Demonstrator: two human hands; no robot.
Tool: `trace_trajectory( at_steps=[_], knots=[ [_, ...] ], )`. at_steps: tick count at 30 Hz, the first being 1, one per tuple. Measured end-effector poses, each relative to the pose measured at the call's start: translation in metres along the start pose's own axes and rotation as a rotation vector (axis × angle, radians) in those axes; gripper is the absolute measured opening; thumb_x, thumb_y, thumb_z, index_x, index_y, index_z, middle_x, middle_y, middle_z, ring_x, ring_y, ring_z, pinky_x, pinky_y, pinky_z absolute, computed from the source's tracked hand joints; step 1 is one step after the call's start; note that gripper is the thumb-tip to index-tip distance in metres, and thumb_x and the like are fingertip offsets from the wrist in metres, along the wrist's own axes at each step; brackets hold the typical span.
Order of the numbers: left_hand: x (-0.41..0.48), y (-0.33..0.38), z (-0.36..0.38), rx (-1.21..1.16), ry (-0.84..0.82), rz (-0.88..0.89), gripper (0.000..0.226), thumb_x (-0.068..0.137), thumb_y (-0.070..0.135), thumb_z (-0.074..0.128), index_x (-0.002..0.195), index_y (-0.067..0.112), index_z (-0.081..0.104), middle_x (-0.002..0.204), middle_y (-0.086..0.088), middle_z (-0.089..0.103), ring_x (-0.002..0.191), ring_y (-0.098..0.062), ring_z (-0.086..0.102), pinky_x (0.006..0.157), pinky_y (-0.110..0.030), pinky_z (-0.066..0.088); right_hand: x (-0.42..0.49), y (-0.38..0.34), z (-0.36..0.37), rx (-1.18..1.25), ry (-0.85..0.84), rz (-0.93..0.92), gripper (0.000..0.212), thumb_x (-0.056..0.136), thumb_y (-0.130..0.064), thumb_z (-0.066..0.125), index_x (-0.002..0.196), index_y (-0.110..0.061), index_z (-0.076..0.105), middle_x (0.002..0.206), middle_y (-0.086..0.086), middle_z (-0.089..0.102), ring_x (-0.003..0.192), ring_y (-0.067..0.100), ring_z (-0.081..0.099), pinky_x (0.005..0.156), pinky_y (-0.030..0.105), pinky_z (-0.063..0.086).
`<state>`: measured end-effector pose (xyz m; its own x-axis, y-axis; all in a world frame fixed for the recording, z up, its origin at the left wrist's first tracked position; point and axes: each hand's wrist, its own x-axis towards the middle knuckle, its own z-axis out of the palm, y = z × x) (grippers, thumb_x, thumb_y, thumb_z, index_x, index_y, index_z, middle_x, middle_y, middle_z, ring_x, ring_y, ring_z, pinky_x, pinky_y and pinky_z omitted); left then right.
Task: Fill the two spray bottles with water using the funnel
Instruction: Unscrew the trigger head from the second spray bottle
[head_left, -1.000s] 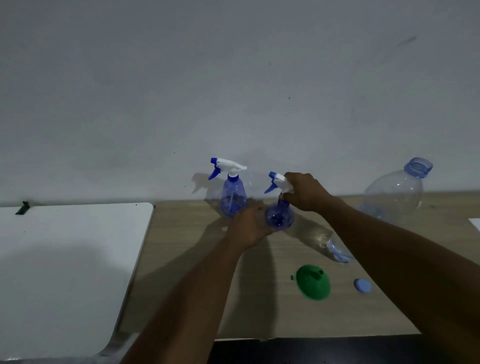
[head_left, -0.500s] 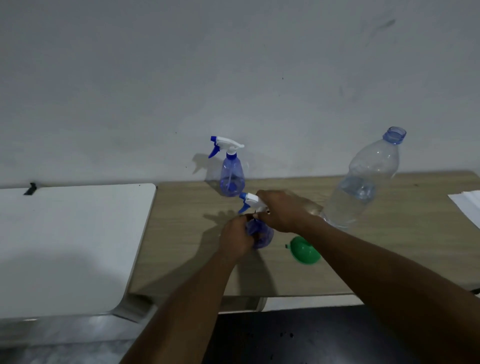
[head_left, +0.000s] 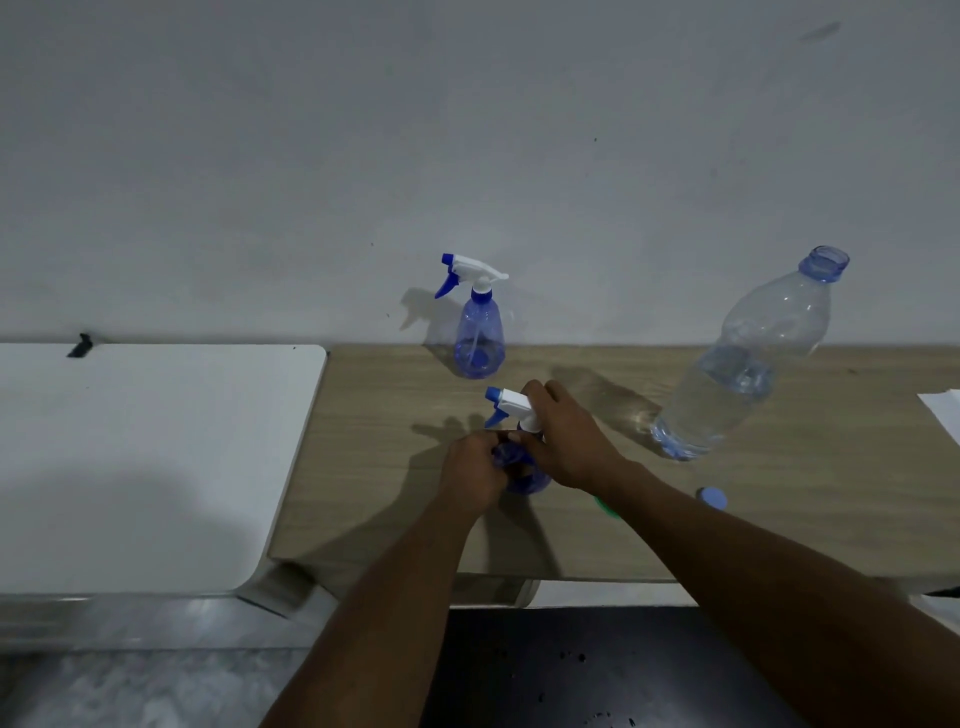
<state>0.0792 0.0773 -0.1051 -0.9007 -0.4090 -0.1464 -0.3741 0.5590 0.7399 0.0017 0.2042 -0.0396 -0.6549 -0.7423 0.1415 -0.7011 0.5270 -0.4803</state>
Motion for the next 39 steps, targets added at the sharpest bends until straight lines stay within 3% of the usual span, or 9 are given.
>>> trace_trajectory(
  at_steps=[5, 8, 10, 16, 20, 25, 30, 35, 39],
  knots=[
    [0.000, -0.004, 0.002, -0.017, 0.011, 0.018, 0.041, 0.079, 0.022, 0.079, 0.118, 0.031, 0.070, 0.108, 0.005, 0.074, 0.100, -0.015, 0.068, 0.092, -0.034, 0.052, -0.003, 0.005, -0.005, 0.126, -0.054, -0.008, 0.029, 0.085, -0.008, 0.062, 0.111, -0.008, 0.049, 0.104, 0.008, 0.052, 0.084, 0.024, 0.051, 0.073, 0.045, 0.048],
    [-0.002, -0.005, 0.002, -0.044, 0.007, 0.041, 0.038, 0.082, 0.020, 0.076, 0.118, 0.030, 0.070, 0.105, 0.005, 0.074, 0.097, -0.015, 0.068, 0.092, -0.036, 0.053, -0.004, 0.008, -0.008, 0.138, -0.103, -0.014, 0.051, 0.079, -0.025, 0.075, 0.122, -0.015, 0.048, 0.109, 0.003, 0.049, 0.089, 0.019, 0.051, 0.075, 0.033, 0.049],
    [-0.003, -0.004, 0.001, -0.070, 0.009, 0.050, 0.033, 0.082, 0.021, 0.077, 0.114, 0.028, 0.071, 0.104, 0.003, 0.075, 0.096, -0.015, 0.067, 0.090, -0.034, 0.053, -0.002, 0.007, -0.005, 0.076, -0.068, -0.002, 0.053, 0.080, -0.035, 0.076, 0.121, -0.017, 0.049, 0.107, 0.002, 0.045, 0.087, 0.019, 0.050, 0.072, 0.028, 0.046],
    [-0.006, -0.003, 0.000, -0.091, 0.003, 0.029, 0.043, 0.078, 0.024, 0.082, 0.119, 0.023, 0.070, 0.110, 0.003, 0.073, 0.101, -0.013, 0.066, 0.087, -0.025, 0.047, 0.000, 0.004, -0.004, 0.107, -0.092, 0.006, 0.039, 0.085, -0.012, 0.066, 0.120, -0.012, 0.051, 0.109, 0.008, 0.048, 0.089, 0.027, 0.053, 0.077, 0.041, 0.049],
    [-0.007, -0.004, 0.002, -0.067, 0.023, 0.043, 0.034, 0.079, 0.021, 0.079, 0.111, 0.028, 0.072, 0.102, 0.008, 0.074, 0.094, -0.010, 0.067, 0.084, -0.026, 0.052, 0.000, 0.009, -0.008, 0.050, -0.111, 0.030, 0.059, 0.077, -0.039, 0.076, 0.126, -0.022, 0.047, 0.109, 0.005, 0.048, 0.093, 0.026, 0.052, 0.078, 0.041, 0.049],
    [-0.006, -0.005, 0.004, -0.084, 0.020, 0.007, 0.039, 0.078, 0.024, 0.081, 0.116, 0.025, 0.071, 0.106, 0.003, 0.074, 0.099, -0.014, 0.067, 0.089, -0.032, 0.052, 0.001, 0.003, -0.004, 0.023, -0.127, 0.037, 0.044, 0.082, -0.018, 0.068, 0.121, -0.018, 0.048, 0.110, 0.005, 0.049, 0.094, 0.028, 0.052, 0.083, 0.050, 0.049],
    [-0.008, -0.008, 0.006, -0.063, 0.022, 0.009, 0.035, 0.081, 0.022, 0.078, 0.115, 0.027, 0.070, 0.105, 0.005, 0.073, 0.099, -0.014, 0.066, 0.089, -0.030, 0.052, 0.003, 0.006, -0.007, -0.039, -0.130, 0.062, 0.061, 0.078, -0.046, 0.074, 0.127, -0.025, 0.045, 0.112, 0.001, 0.051, 0.100, 0.023, 0.050, 0.086, 0.042, 0.044],
    [-0.008, -0.009, 0.006, -0.084, 0.015, -0.021, 0.040, 0.081, 0.017, 0.078, 0.119, 0.026, 0.069, 0.110, 0.001, 0.072, 0.103, -0.017, 0.066, 0.092, -0.033, 0.051, 0.005, -0.002, -0.004, -0.012, -0.143, 0.074, 0.048, 0.084, -0.022, 0.069, 0.126, -0.023, 0.047, 0.116, 0.003, 0.050, 0.106, 0.027, 0.050, 0.090, 0.043, 0.042],
    [-0.008, -0.010, 0.006, -0.089, 0.011, 0.009, 0.031, 0.082, 0.022, 0.077, 0.113, 0.027, 0.071, 0.105, 0.005, 0.073, 0.099, -0.014, 0.066, 0.091, -0.034, 0.052, 0.004, 0.005, -0.008, -0.036, -0.159, 0.093, 0.065, 0.076, -0.045, 0.076, 0.131, -0.028, 0.043, 0.118, 0.002, 0.050, 0.106, 0.024, 0.049, 0.092, 0.045, 0.041]
  ],
)
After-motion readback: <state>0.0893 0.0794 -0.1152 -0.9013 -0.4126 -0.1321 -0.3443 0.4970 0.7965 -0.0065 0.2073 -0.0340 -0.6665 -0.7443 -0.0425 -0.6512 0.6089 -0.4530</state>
